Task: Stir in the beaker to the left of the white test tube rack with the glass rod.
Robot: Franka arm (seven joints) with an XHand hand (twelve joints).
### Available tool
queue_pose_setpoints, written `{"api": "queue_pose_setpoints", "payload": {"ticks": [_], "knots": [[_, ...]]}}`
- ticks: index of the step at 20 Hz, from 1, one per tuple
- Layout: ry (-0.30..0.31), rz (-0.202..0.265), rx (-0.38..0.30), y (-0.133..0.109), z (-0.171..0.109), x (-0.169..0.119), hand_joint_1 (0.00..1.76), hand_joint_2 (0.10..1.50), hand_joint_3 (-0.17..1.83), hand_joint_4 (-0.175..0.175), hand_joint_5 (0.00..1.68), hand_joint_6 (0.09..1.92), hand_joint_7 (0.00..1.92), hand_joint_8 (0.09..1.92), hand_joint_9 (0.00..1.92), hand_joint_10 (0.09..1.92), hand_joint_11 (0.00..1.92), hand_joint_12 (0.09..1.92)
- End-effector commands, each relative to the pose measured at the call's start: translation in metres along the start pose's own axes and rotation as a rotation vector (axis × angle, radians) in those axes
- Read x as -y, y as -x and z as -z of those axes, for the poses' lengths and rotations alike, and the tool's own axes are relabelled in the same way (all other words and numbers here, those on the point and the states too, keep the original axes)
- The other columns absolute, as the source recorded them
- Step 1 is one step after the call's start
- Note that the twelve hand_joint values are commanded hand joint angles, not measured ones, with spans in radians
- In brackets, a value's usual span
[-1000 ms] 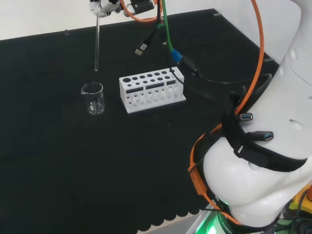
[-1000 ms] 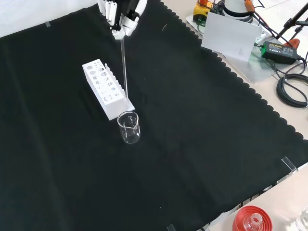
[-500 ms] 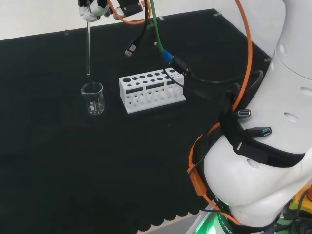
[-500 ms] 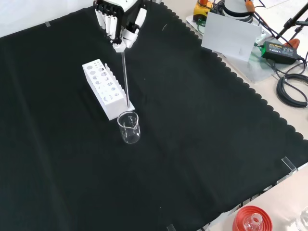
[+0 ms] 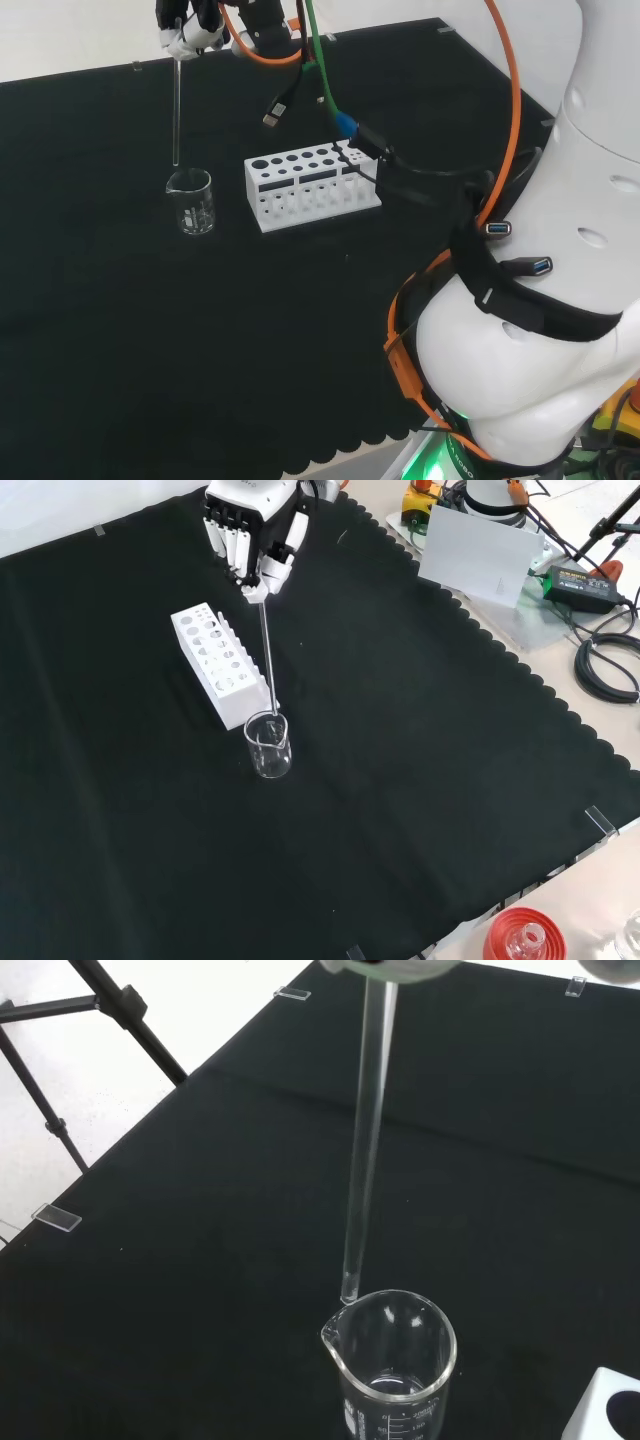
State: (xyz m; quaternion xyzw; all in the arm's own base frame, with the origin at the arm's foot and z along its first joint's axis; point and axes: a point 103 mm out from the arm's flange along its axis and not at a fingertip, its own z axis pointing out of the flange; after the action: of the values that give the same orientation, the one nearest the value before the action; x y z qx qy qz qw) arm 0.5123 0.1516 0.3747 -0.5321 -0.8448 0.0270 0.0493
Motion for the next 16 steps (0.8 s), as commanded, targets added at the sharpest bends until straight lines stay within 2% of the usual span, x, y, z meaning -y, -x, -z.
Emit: {"api": "queue_pose_setpoints", "payload": {"ticks": [1, 8, 13, 16], "knots": [[-0.022, 0.001, 0.001, 0.011, -0.017, -0.006, 1.31, 1.08, -0.17, -0.175, 1.23, 0.58, 1.28, 0.6, 1.66, 0.5, 1.51, 0.72], [-0.041, 0.006, 0.012, 0.013, -0.026, -0.012, 1.31, 1.08, -0.17, -0.175, 1.23, 0.58, 1.28, 0.6, 1.66, 0.5, 1.51, 0.72], [-0.055, 0.005, -0.002, 0.027, -0.036, -0.015, 1.31, 1.08, -0.17, -0.175, 1.24, 0.58, 1.28, 0.6, 1.66, 0.5, 1.51, 0.72], [-0.064, 0.007, 0.013, 0.023, -0.037, -0.018, 1.31, 1.08, -0.17, -0.175, 1.24, 0.58, 1.28, 0.59, 1.66, 0.5, 1.52, 0.72]]}}
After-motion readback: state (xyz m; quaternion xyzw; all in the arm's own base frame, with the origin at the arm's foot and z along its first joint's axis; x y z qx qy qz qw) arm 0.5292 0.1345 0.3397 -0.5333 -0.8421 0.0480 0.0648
